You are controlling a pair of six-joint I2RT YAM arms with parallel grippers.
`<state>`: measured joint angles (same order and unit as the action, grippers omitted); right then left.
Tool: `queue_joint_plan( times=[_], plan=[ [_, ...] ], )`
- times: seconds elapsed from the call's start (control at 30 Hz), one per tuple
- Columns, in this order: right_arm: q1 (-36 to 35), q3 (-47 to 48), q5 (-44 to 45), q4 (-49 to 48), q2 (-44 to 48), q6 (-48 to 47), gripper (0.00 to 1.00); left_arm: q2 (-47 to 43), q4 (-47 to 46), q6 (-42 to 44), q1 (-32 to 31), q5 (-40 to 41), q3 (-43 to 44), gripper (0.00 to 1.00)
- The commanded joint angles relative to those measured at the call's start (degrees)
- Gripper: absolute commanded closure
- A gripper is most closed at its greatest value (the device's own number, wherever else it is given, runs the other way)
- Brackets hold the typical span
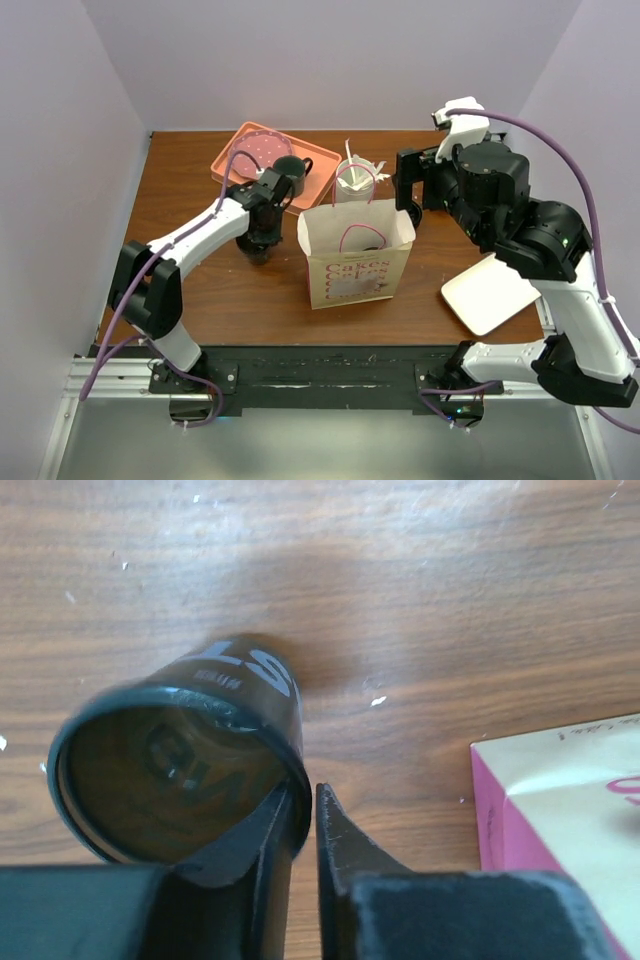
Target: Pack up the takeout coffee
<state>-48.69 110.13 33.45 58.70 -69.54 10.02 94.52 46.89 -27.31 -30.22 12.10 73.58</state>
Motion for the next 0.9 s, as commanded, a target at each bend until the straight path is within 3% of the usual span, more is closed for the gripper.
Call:
queue_joint_plan(
  times=[0.0, 0.3, 0.43, 0.53, 0.57, 0.6, 0.77, 0.87],
  plan=[
    [0.1, 1.3, 1.1, -2.2, -1.6, 0.3, 0.08, 0.5, -0.1, 1.9, 0.3, -1.4, 4.6, 0.72],
    [1.4, 3.3, 2.4, -4.6, -7.8, 0.1, 0.11, -0.6, 3.1, 1.0, 0.3, -2.6, 14.6, 0.44],
    [9.1, 6.5, -4.2, -6.0, -13.2, 2.0, 0.16, -3.2, 2.6, -0.4, 0.3, -4.7, 17.9, 0.35],
    [14.8, 8.2, -10.6, -8.1, -15.4, 3.5, 0.22, -5.8, 1.4, -1.1, 0.3, -6.5, 17.6, 0.23],
    [16.4, 8.6, -12.3, -8.5, -16.7, 3.9, 0.24, -6.4, 1.2, -1.1, 0.3, -7.7, 17.4, 0.05],
    [18.1, 9.0, -15.7, -9.5, -17.1, 5.0, 0.28, -7.0, 1.3, -0.7, 0.4, -8.5, 17.1, 0.00],
    [27.6, 8.7, -26.0, -12.0, -20.4, 7.6, 0.43, -10.3, 2.7, -1.2, 0.4, -11.6, 15.4, 0.00],
    [30.1, 8.5, -29.3, -11.3, -24.0, 6.9, 0.46, -14.3, 0.8, -2.1, 0.3, -11.3, 12.5, 0.00]
  ],
)
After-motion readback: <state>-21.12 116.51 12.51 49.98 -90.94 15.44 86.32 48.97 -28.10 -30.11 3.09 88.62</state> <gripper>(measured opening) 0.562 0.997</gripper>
